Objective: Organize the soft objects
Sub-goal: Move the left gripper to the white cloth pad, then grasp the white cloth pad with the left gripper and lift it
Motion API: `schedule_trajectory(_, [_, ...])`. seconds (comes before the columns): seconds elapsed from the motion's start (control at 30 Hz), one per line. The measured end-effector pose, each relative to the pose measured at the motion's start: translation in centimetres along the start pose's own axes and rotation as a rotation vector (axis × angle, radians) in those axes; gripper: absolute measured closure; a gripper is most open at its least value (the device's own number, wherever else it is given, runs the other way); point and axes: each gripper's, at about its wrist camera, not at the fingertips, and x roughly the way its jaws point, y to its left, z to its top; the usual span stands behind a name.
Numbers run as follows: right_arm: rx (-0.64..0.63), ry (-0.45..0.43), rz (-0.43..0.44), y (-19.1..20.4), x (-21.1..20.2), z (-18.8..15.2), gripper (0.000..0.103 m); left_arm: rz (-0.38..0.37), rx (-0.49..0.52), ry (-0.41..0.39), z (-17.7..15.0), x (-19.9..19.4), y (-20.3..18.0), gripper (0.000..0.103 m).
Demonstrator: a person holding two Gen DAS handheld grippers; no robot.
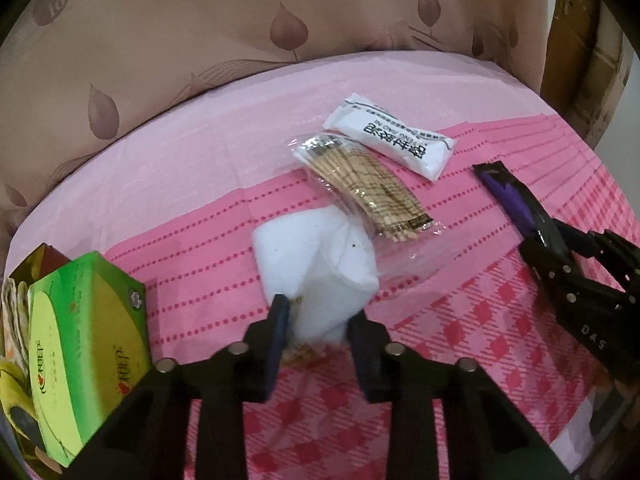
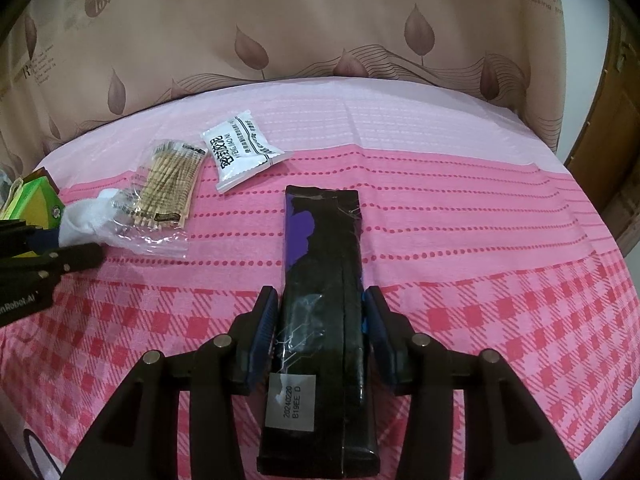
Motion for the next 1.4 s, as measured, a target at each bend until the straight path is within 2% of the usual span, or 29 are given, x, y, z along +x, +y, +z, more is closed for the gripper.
schedule_trajectory(0.37, [-0.002,0.0,-0.002,0.1,0.0,-0.1,0.059,0.011,-0.033,-0.018,-1.7,-2.4,0.8,0.08])
schedule_trajectory(0.83, [-0.006,-0.001,-0.003,0.1,0.0,-0.1,0.059,0.025,-0.081,-0.09,-3.4,-8.5,2.2,0.08])
schedule_trajectory(1.03, [-0.006,-0.001,-0.004,0.1,0.0,-0.1,0.059,0.056,-0.106,-0.113,-4.0,-10.8,3.6,0.08])
schedule_trajectory(1.4, [-0.005,-0.001,-0.004,0.1,0.1,-0.1,0.059,0.144,-0.18,-0.152,-5.1,-14.6,8.3,0.08])
